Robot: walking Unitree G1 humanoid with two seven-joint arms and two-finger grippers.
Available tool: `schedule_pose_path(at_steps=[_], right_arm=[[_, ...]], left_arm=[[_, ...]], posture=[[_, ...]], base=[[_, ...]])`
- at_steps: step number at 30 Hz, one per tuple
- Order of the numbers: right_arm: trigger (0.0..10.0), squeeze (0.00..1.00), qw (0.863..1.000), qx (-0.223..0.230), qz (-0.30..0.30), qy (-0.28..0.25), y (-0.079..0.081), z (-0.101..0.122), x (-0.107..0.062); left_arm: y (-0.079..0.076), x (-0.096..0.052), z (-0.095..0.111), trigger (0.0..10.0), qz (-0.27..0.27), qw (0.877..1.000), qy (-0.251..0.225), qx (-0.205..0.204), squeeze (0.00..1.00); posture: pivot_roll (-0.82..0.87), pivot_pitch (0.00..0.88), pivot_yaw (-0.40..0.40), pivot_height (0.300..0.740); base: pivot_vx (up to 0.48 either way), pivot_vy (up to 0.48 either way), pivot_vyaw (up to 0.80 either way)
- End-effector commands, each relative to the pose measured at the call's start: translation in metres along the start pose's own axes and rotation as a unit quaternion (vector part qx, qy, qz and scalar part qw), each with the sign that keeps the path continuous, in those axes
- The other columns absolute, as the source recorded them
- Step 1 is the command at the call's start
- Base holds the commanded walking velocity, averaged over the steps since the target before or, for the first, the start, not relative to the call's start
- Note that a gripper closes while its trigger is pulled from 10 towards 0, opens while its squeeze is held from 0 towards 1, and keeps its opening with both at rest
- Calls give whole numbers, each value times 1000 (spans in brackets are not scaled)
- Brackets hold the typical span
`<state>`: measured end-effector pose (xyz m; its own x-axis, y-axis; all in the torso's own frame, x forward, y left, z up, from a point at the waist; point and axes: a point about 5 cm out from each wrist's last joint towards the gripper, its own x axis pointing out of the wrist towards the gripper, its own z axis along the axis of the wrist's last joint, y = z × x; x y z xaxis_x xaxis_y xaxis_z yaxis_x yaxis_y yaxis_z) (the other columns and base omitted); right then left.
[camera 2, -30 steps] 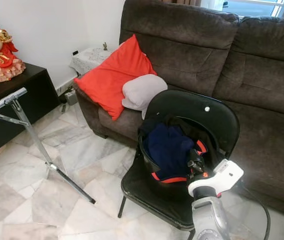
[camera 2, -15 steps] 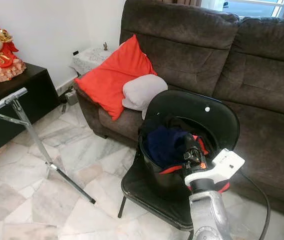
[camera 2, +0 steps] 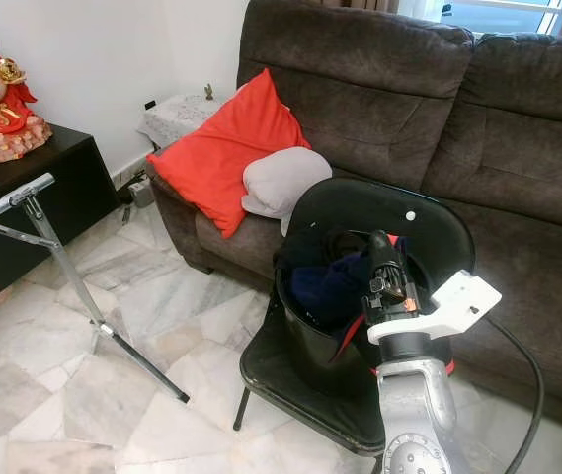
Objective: Hang hanger
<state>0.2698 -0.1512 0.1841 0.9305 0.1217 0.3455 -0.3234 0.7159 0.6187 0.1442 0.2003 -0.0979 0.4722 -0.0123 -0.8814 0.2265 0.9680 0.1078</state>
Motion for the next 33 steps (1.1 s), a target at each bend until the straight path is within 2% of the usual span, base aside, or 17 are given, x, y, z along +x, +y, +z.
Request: schedule_pose_path(at_steps=[1, 4, 7, 10, 16, 27, 30, 33], right_arm=[[0, 0, 1000, 0, -2, 3, 3, -1, -2], [0, 0, 999, -18, -35, 30, -9, -11, -7], [0, 0, 991, -58, -85, 85, -28, -25, -16], [0, 0, 987, -69, -101, 101, -34, -29, -20], [0, 0, 970, -141, -116, 161, -48, -44, -31], [0, 0, 955, -197, -88, 204, -50, -55, -36], [0, 0, 951, -213, -92, 204, -53, -53, -37], [0, 0, 949, -227, -125, 182, -61, -44, -33]], left_arm=[[-10, -1, -11, 10000, -21, 1000, 23, 5, 0], [-10, -1, -11, 10000, -21, 999, 23, 5, 0], [-10, -1, -11, 10000, -22, 999, 24, 5, 0], [-9, -1, -11, 10000, -22, 999, 24, 6, 0], [-9, -1, -11, 10000, -22, 999, 25, 7, 0], [-8, -1, -11, 10000, -21, 999, 26, 8, 0], [-9, -1, -11, 10000, -22, 999, 26, 8, 0], [-9, -1, -11, 10000, -23, 999, 27, 8, 0]], posture=[[-11, 60, 19, 740], [-8, 61, 19, 740], [-10, 63, 19, 740], [-11, 64, 21, 740], [-7, 66, 22, 740], [-6, 66, 24, 740], [-8, 67, 23, 740], [-10, 68, 22, 740]], base=[[0, 0, 0], [0, 0, 0], [0, 0, 0], [0, 0, 0], [0, 0, 0], [0, 0, 0], [0, 0, 0], [0, 0, 0]])
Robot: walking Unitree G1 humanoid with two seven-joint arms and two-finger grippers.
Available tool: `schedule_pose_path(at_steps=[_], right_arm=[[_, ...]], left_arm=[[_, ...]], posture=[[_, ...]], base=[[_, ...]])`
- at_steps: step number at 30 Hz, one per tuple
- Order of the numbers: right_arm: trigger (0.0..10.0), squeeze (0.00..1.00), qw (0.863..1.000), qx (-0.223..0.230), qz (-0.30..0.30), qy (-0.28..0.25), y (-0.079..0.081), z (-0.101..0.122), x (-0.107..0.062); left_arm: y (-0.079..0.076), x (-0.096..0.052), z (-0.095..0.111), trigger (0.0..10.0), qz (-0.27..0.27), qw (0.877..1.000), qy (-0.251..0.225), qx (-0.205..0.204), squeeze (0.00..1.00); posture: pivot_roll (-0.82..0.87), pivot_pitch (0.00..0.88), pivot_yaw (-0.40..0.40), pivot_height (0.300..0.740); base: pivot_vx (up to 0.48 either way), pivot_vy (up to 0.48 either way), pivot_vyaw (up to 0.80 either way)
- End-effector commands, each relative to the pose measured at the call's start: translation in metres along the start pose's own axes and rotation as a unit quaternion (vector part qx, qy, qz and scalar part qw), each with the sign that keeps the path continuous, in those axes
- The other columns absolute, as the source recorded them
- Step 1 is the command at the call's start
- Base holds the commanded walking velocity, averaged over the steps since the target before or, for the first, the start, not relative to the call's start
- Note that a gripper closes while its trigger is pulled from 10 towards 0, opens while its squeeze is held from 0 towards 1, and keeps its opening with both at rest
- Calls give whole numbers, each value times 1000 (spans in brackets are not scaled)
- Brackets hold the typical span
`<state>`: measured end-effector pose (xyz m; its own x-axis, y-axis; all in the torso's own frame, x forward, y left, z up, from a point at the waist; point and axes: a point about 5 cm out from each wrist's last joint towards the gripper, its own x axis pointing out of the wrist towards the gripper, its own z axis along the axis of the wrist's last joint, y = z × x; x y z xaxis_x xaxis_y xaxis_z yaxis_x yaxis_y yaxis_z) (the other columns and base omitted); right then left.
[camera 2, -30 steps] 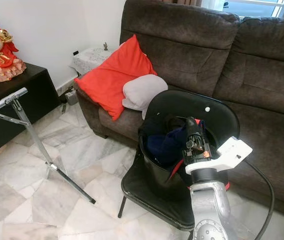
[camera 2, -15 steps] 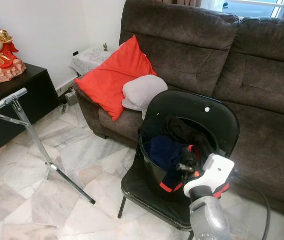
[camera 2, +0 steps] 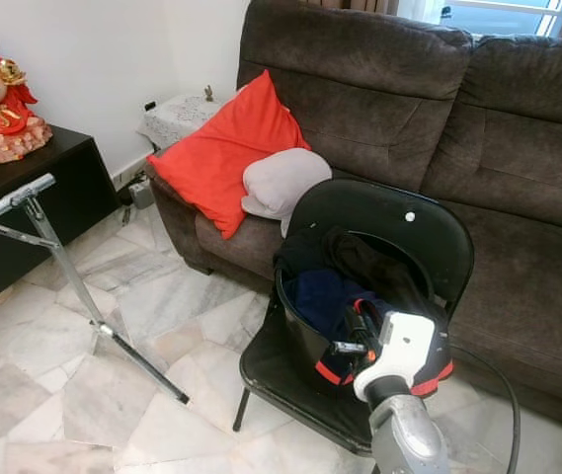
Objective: Hang hanger
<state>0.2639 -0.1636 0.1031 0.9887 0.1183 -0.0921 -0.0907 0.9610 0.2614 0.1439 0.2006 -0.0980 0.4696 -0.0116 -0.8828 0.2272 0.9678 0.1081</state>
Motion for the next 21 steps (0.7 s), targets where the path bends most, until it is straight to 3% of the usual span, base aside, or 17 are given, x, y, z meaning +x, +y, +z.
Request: schedule_pose_path(at_steps=[1, 2, 3, 8, 9, 10, 11, 12, 13, 21], right_arm=[[235, 0, 1000, -6, -25, -7, -7, 3, 2], [3569, 0, 999, -11, -30, -7, -8, 3, 2], [10000, 0, 999, -13, -42, -5, -11, 2, 3], [10000, 0, 999, -15, -46, 4, -12, 0, 3], [10000, 114, 999, -23, -42, 11, -12, -3, 3], [10000, 114, 999, -26, -41, 13, -11, -3, 2], [10000, 294, 998, -38, -35, 20, -10, -5, 2], [10000, 294, 998, -38, -35, 20, -10, -5, 2], [10000, 384, 998, -42, -31, 24, -9, -7, 2], [10000, 353, 995, -91, -13, 42, -5, -12, 3]], left_arm=[[-9, -1, -11, 10000, -24, 999, 25, 8, 0], [-9, -1, -11, 10000, -24, 999, 25, 7, 0], [-9, -1, -11, 10000, -24, 999, 26, 7, 0], [-9, -1, -11, 10000, -24, 999, 26, 7, 0], [-9, -1, -11, 10000, -24, 999, 26, 7, 0], [-9, -1, -11, 10000, -24, 999, 27, 7, 0], [-9, -1, -11, 10000, -24, 999, 27, 7, 0], [-9, -1, -11, 10000, -24, 999, 27, 7, 0], [-9, -1, -11, 10000, -24, 999, 27, 8, 0], [-9, -1, -11, 10000, -25, 999, 27, 8, 0]], posture=[[-9, 68, 22, 740], [-9, 68, 22, 740], [-8, 68, 21, 740], [-8, 68, 21, 740], [-8, 68, 21, 740], [-6, 68, 21, 740], [-6, 68, 21, 740], [-6, 68, 21, 740], [-7, 67, 21, 740], [-8, 67, 21, 740]], base=[[0, 0, 0], [0, 0, 0], [0, 0, 0], [0, 0, 0], [0, 0, 0], [0, 0, 0], [0, 0, 0], [0, 0, 0], [0, 0, 0], [0, 0, 0]])
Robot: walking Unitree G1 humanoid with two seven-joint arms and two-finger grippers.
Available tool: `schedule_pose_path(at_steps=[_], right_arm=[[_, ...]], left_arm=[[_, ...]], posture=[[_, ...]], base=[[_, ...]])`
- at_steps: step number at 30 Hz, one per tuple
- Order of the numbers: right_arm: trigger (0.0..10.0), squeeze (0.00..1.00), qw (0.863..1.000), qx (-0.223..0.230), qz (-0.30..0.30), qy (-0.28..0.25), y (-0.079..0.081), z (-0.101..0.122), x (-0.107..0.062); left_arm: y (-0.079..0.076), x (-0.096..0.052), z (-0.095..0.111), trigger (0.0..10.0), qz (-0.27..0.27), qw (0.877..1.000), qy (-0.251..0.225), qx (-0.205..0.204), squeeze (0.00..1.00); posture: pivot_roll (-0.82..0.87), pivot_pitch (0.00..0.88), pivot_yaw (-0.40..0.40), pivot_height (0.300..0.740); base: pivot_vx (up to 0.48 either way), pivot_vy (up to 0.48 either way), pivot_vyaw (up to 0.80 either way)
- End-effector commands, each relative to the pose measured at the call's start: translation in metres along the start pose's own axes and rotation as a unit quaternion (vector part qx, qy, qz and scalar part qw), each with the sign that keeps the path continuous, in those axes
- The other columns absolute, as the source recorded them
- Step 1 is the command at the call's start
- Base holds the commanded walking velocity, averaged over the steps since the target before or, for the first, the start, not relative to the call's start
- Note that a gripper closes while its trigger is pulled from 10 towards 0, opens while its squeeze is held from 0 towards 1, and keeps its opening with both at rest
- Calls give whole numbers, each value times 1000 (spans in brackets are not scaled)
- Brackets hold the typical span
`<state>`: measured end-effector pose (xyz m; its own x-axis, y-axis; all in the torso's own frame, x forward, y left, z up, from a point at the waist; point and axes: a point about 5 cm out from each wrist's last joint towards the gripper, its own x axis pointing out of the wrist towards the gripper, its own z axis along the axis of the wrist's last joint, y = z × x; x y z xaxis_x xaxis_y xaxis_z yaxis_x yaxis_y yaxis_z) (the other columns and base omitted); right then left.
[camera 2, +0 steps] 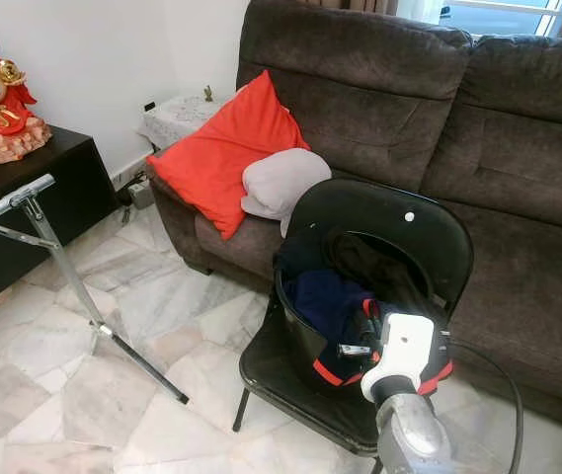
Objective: Hang hanger
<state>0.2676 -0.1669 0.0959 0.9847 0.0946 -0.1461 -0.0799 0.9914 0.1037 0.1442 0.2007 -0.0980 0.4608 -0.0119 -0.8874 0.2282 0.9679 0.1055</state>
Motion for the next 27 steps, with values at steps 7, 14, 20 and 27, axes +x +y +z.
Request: schedule_pose_path(at_steps=[7, 14, 20, 27], right_arm=[[10000, 373, 999, -34, 13, 21, 5, -9, -1], [10000, 851, 999, -50, 10, 18, 4, -7, -1], [10000, 835, 998, -56, 6, 13, 5, -5, -3], [10000, 796, 998, -62, 6, 17, 7, -6, -12]], left_arm=[[-9, -1, -11, 10000, -23, 999, 23, 9, 0], [-9, -1, -11, 10000, -23, 999, 24, 11, 0], [-9, -1, -11, 10000, -23, 999, 24, 11, 0], [-10, -1, -11, 10000, -23, 999, 24, 11, 0]], posture=[[-5, 65, 21, 740], [-6, 65, 21, 740], [-10, 63, 21, 740], [-10, 62, 20, 740]], base=[[0, 0, 0], [0, 0, 0], [0, 0, 0], [0, 0, 0]])
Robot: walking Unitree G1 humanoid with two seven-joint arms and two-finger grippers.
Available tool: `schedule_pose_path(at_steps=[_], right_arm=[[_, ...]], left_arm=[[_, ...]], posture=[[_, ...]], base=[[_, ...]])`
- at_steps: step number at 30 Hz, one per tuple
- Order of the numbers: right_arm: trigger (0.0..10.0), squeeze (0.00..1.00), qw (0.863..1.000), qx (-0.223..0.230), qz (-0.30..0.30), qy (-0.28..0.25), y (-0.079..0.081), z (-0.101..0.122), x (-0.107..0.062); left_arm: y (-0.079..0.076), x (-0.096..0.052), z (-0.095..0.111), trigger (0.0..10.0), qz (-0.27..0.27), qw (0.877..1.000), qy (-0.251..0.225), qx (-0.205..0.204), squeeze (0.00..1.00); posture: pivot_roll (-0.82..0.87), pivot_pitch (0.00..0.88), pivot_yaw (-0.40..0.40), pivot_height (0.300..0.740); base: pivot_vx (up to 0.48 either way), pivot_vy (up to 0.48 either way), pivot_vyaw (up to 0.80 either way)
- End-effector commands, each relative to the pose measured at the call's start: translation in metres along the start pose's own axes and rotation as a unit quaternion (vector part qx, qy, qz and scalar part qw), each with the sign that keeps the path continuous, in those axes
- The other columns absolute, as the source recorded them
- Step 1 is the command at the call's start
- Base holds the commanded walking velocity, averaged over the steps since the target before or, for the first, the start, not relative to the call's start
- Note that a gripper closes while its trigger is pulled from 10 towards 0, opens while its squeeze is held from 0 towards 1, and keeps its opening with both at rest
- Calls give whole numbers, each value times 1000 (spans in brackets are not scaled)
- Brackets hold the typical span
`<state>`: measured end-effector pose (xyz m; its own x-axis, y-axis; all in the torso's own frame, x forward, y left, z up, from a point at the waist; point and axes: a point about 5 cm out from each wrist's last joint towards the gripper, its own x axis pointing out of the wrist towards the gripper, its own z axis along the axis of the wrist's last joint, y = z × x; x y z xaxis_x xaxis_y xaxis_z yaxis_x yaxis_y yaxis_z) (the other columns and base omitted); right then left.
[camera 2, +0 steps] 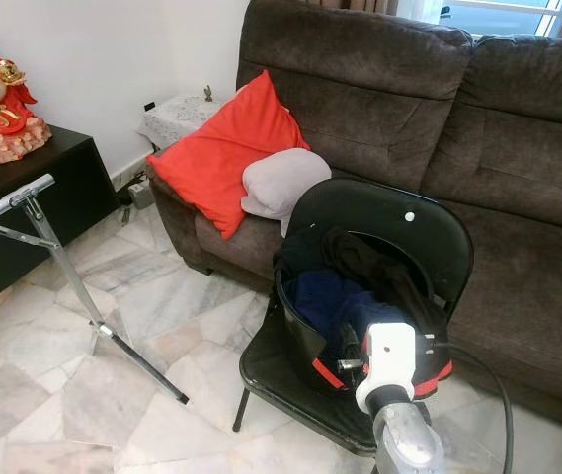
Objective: Hang hanger
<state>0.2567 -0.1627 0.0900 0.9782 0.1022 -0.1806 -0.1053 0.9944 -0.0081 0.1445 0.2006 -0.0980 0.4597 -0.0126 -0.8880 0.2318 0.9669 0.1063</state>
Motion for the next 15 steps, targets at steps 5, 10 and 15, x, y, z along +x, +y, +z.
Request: schedule_pose_path(at_steps=[5, 10, 15], right_arm=[[10000, 588, 1000, -9, 1, 8, 2, -2, -9], [10000, 0, 1000, 11, -4, 15, 2, -3, -14], [10000, 51, 998, 58, -10, 19, 2, -5, -19]], left_arm=[[-10, -1, -11, 10000, -24, 999, 24, 10, 0], [-10, -1, -11, 10000, -25, 999, 24, 10, 0], [-10, -1, -11, 10000, -25, 999, 24, 10, 0]], posture=[[-10, 62, 20, 740], [-18, 66, 16, 740], [-21, 68, 18, 740]], base=[[0, 0, 0], [0, 0, 0], [0, 0, 0]])
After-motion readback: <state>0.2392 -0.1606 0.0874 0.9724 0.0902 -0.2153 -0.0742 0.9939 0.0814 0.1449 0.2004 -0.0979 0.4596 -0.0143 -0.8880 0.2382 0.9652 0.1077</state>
